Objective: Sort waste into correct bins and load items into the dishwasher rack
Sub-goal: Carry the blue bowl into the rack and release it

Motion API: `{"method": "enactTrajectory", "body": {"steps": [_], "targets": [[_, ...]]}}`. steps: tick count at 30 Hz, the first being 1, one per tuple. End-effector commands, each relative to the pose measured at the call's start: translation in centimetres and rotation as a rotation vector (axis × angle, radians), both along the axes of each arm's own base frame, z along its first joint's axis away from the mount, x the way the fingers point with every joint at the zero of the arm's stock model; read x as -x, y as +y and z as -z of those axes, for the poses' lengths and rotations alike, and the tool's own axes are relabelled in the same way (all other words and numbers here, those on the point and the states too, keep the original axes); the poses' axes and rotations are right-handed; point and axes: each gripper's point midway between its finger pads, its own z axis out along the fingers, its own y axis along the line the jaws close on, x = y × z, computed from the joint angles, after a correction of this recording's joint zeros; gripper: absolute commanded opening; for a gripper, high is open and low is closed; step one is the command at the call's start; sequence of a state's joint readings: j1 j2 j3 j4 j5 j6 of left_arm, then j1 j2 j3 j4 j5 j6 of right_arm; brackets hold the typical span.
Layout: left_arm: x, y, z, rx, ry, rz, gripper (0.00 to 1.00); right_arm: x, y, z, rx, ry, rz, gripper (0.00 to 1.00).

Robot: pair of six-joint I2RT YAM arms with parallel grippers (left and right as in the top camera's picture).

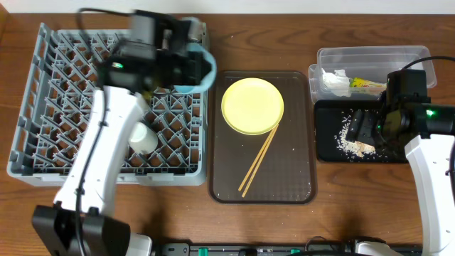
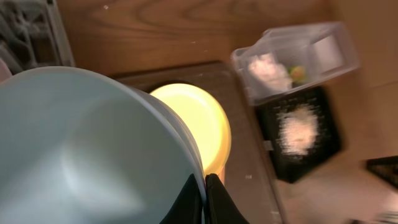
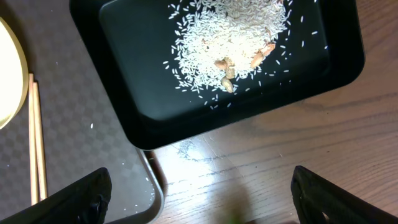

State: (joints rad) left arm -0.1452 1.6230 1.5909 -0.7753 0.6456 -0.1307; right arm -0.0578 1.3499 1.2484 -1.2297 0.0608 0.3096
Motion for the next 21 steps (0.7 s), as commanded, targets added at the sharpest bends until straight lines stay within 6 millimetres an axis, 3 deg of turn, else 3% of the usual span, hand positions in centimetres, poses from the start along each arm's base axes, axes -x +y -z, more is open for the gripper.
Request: {"method": "enactTrajectory", "body": {"steps": [1,5,10,21], "targets": [[1.0,0.4,-1.3,0.310,0.094,0.113,0.06,-0.3,-0.5,-0.7,0.018,-0.025,-0.001,0.90],[-0.1,3.8,-0.9,0.465,0.151,0.081,0.06,-0.3,-0.5,-0.7,0.019,-0.025,-0.001,0.91],[-1.3,6.5,0.2,0.644,0.229,0.067,0.06,-0.3,-0.5,-0.7,0.020,-0.025,-0.008,0.90],[-2.6,10.0,7.3,0.758,0.484,-0.087,0.06,-0.3,-0.5,-0.7,0.023,-0.024,-0.018,0.90]]}}
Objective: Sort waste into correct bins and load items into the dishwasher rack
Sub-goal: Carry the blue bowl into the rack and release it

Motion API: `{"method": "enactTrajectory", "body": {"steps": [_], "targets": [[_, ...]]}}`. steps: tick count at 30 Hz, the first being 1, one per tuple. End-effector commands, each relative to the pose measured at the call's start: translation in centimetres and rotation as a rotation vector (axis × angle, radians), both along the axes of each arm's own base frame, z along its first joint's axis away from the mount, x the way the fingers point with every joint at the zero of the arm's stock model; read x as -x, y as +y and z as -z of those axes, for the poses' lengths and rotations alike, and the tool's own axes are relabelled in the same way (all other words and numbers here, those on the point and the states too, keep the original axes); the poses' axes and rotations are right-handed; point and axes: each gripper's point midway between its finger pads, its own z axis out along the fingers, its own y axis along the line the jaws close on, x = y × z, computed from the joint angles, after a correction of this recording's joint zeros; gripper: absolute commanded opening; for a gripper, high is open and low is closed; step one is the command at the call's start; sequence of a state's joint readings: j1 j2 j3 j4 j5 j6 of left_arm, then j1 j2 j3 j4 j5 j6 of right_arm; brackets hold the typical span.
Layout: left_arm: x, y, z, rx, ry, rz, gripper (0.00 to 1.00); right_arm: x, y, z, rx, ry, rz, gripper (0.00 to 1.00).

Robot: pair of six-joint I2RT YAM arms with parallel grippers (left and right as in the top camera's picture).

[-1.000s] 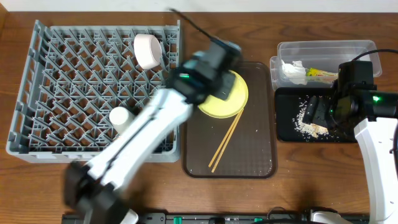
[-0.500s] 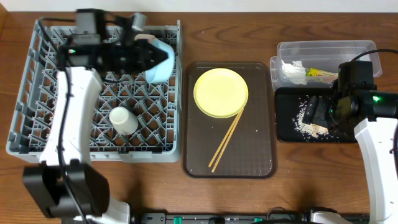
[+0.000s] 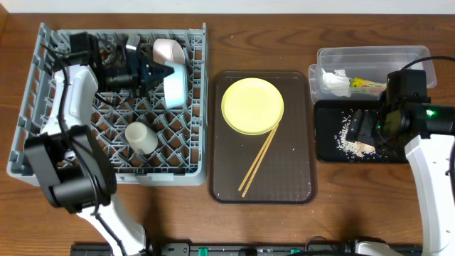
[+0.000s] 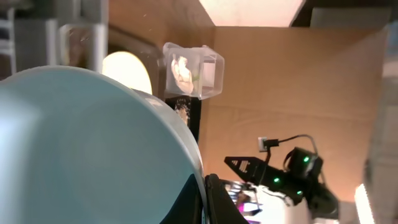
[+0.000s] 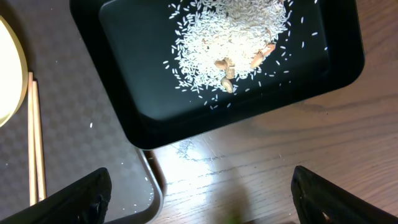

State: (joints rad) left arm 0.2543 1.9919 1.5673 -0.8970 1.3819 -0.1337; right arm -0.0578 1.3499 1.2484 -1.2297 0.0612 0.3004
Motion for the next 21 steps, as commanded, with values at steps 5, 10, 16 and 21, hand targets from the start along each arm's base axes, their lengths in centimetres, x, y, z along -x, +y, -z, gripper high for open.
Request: {"method": "enactTrajectory", "body": {"steps": [5,10,16,21], "targets": [[0.0,2.6,4.2,-0.028,0.143,-0.062,0.06,-0.2,-0.4,-0.7,0.020,-0.023,-0.010,0.90],[1.0,4.8,6.8,-0.145,0.257,-0.105,0.06,-0.2,-0.4,-0.7,0.020,-0.022,-0.010,0.91],[2.5,6.4,8.8,-0.262,0.355,-0.123,0.17,-0.3,-0.5,-0.8,0.020,-0.026,-0.010,0.90],[3.4,7.3,10.1,-0.346,0.411,-0.123,0.52,-0.3,-0.5,-0.7,0.020,-0.025,-0.010,0.91]]}}
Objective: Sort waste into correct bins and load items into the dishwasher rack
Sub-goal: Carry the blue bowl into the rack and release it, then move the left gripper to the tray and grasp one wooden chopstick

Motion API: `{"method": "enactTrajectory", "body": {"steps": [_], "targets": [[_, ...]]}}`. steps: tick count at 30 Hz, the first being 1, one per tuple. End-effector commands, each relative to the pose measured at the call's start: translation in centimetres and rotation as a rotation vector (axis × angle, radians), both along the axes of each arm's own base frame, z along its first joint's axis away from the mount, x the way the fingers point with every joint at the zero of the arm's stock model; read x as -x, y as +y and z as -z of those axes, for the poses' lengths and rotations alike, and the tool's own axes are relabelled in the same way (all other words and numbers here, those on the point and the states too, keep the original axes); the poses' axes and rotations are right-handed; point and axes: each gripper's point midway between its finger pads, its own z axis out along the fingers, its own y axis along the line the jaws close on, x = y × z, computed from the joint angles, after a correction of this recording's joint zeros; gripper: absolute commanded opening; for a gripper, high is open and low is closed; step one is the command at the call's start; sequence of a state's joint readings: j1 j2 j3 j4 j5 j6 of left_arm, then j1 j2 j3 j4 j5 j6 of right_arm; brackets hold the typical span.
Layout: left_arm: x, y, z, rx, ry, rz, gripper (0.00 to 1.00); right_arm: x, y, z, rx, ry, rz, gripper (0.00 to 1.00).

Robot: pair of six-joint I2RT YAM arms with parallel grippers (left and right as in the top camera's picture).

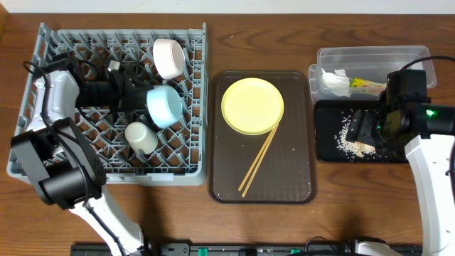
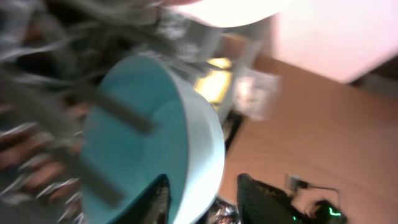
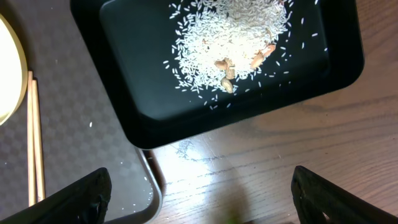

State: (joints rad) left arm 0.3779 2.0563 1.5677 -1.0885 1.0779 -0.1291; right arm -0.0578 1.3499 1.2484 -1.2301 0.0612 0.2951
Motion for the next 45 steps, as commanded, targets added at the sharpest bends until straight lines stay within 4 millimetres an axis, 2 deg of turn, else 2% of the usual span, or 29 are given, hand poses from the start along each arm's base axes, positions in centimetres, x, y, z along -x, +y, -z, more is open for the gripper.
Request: {"method": "enactTrajectory", "body": {"steps": [1,5,8,11,18,20,22,25,31,34,37,40,45], "targets": [[1.2,1.0,2.9,-0.125,0.095,0.019,0.56,-0.3,-0.5,-0.8,0.019,-0.026,-0.004,0.91],[1.2,1.1,2.7,-0.126,0.093,0.016,0.66,-0.3,-0.5,-0.7,0.019,-0.025,-0.004,0.90],[1.0,1.3,1.7,-0.144,0.060,0.015,0.72,-0.3,-0.4,-0.7,0.019,-0.024,-0.004,0.91],[0.4,1.7,-0.4,-0.192,-0.019,0.013,0.74,-0.2,-0.4,-0.7,0.019,-0.024,-0.004,0.91],[0.0,2.8,-6.6,-0.473,-0.244,0.003,0.83,-0.2,-0.4,-0.7,0.019,-0.023,-0.004,0.91],[0.1,2.2,-8.5,-0.553,-0.308,0.012,0.86,-0.2,-0.4,-0.7,0.019,-0.023,-0.004,0.91],[0.2,0.8,-10.1,-0.614,-0.385,0.054,0.87,-0.2,-0.5,-0.7,0.019,-0.023,-0.004,0.91],[0.5,-1.5,-11.3,-0.698,-0.437,0.110,0.88,-0.2,-0.4,-0.7,0.019,-0.024,-0.004,0.91],[1.9,-8.4,-10.0,-0.815,-0.468,0.308,0.88,-0.2,-0.4,-0.7,0.018,-0.022,-0.005,0.91],[3.9,-12.5,-8.6,-0.821,-0.473,0.439,0.88,-0.2,-0.4,-0.7,0.019,-0.022,-0.004,0.93],[6.5,-15.6,-7.0,-0.850,-0.457,0.566,0.88,-0.2,-0.4,-0.7,0.019,-0.022,-0.004,0.93],[9.0,-17.6,-4.7,-0.914,-0.419,0.650,0.88,-0.2,-0.4,-0.7,0.019,-0.023,-0.004,0.93],[12.1,-19.2,-0.4,-1.017,-0.373,0.736,0.88,-0.2,-0.4,-0.7,0.019,-0.022,-0.004,0.93]]}}
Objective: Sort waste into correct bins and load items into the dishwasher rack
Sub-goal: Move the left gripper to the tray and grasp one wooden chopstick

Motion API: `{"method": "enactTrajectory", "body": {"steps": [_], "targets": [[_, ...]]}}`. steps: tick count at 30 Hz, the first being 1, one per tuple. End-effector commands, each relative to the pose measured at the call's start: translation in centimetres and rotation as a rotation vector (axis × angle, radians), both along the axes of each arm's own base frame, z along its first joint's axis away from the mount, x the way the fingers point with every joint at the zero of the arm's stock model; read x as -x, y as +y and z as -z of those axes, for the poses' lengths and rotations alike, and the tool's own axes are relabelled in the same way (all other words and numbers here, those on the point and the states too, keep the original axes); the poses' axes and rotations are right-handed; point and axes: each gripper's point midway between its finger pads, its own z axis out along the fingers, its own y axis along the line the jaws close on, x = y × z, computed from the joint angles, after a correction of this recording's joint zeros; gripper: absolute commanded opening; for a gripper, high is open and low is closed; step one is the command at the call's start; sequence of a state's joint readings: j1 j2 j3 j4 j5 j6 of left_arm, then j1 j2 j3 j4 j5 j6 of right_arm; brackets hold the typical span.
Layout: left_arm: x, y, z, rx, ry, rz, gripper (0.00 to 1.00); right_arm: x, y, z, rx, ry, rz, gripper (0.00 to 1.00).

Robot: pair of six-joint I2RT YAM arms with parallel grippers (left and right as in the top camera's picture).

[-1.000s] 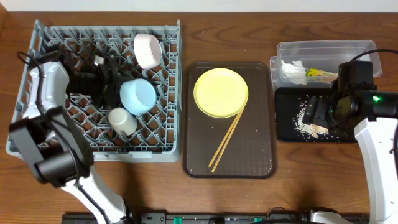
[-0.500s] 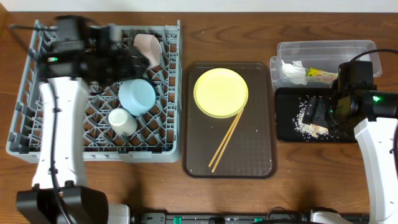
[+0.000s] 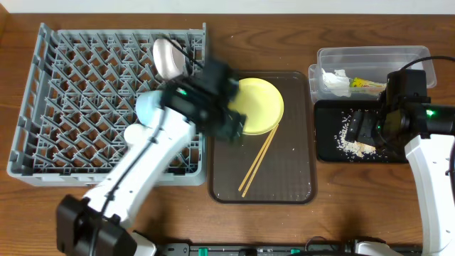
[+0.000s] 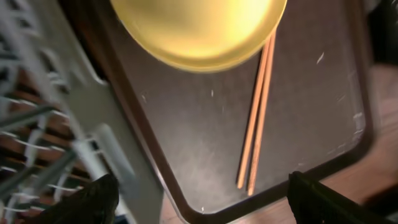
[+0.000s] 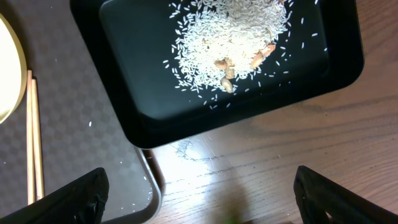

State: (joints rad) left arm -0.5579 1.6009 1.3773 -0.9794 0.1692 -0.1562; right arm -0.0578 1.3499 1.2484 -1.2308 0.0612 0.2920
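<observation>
My left gripper (image 3: 226,121) is open and empty over the left part of the brown tray (image 3: 298,188), blurred in the overhead view. The left wrist view shows the yellow plate (image 4: 199,31) and the pair of chopsticks (image 4: 256,118) below it, with the left gripper (image 4: 202,208) spread wide. The grey dishwasher rack (image 3: 43,153) holds a light blue bowl (image 3: 144,107), a white cup (image 3: 134,134) and a pinkish bowl (image 3: 168,57). My right gripper (image 5: 202,208) hangs open by the black tray (image 5: 149,134) of spilled rice (image 5: 230,50).
A clear plastic bin (image 3: 398,57) with crumpled waste sits behind the black tray (image 3: 323,146) at the back right. The rack's edge (image 4: 93,124) runs along the left of the left wrist view. Bare wooden table (image 3: 355,206) lies in front.
My left gripper has come out of the rack, leaving the blue bowl there, and is now open over the brown tray beside the yellow plate. The right arm has not moved.
My left gripper was shut on the blue bowl above the rack's back right corner. Then it held the bowl low in the rack beside the pinkish bowl. Then the bowl lay in the rack's middle with the fingers apart around its rim. Now the bowl stays there.
</observation>
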Motion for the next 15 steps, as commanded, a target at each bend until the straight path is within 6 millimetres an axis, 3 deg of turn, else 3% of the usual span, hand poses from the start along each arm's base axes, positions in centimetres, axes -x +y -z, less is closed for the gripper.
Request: {"method": "enactTrajectory", "body": {"steps": [1,6,15], "targets": [[1.1,0.7,3.0,-0.131,-0.005,-0.038,0.88,-0.2,-0.4,-0.7,0.018,-0.023,-0.002,0.93],[2.7,-1.5,6.9,-0.138,-0.003,0.037,0.85,-0.2,-0.4,-0.7,0.017,-0.023,-0.002,0.93],[3.3,-4.1,10.8,-0.147,0.002,0.106,0.82,-0.2,-0.4,-0.7,0.017,-0.023,-0.002,0.93]]}}
